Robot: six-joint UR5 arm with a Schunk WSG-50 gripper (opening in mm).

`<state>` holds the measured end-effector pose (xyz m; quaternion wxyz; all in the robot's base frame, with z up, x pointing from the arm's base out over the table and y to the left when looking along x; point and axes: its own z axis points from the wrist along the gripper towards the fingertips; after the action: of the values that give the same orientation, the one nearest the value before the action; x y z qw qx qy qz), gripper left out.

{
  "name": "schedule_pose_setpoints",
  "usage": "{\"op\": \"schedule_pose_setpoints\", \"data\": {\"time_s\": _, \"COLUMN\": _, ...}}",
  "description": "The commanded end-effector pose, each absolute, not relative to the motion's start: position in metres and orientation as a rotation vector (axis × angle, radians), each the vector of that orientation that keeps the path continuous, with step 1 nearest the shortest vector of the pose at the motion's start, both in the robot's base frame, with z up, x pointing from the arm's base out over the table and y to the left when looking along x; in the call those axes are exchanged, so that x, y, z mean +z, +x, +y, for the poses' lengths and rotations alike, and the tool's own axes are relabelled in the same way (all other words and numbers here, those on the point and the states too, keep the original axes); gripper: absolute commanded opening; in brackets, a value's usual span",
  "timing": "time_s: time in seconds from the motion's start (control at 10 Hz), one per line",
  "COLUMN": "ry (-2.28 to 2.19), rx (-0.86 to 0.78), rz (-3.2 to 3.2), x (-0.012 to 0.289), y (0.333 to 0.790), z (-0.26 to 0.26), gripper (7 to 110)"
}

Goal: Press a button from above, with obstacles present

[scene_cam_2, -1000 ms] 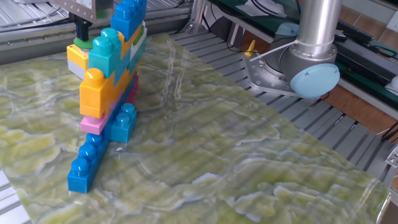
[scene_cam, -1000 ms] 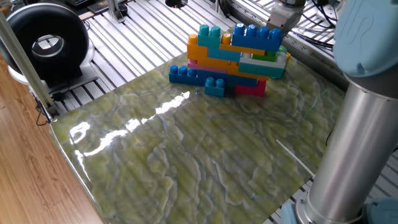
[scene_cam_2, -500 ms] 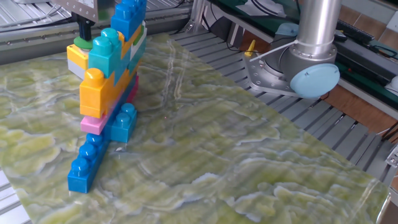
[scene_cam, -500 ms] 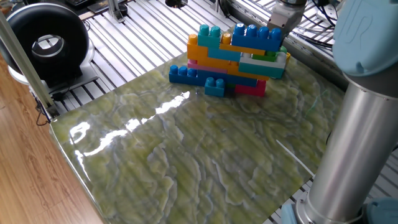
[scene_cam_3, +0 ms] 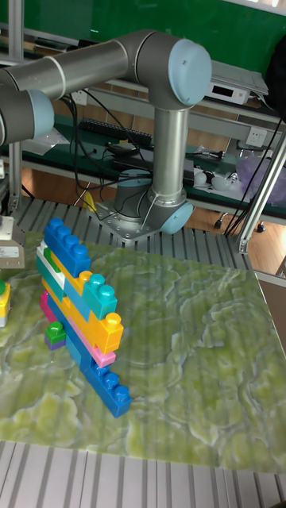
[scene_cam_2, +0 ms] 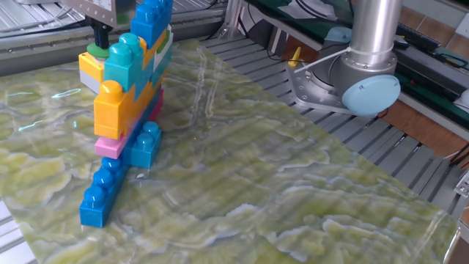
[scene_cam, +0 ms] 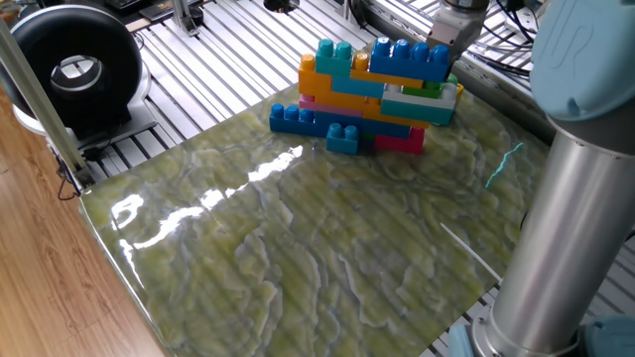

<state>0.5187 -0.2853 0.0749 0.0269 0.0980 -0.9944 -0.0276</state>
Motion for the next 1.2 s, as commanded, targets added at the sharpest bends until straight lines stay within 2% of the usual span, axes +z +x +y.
{"op": "schedule_pose_setpoints", "data": {"time_s": 0.0, "ry": 0.299, "rx": -0.096, "rz": -3.08, "x": 0.074, "y": 0.52, "z": -0.285, "gripper": 7}}
{"op": "schedule_pose_setpoints", "data": {"time_s": 0.8, "ry": 0.312, "rx": -0.119, "rz": -3.094, "x": 0.063, "y": 0.525, "z": -0.284, "gripper": 7}}
{"op": "schedule_pose_setpoints", "data": {"time_s": 1.1, "ry": 0.326, "rx": -0.125, "rz": -3.042, "x": 0.095, "y": 0.525, "z": -0.29, "gripper": 7}}
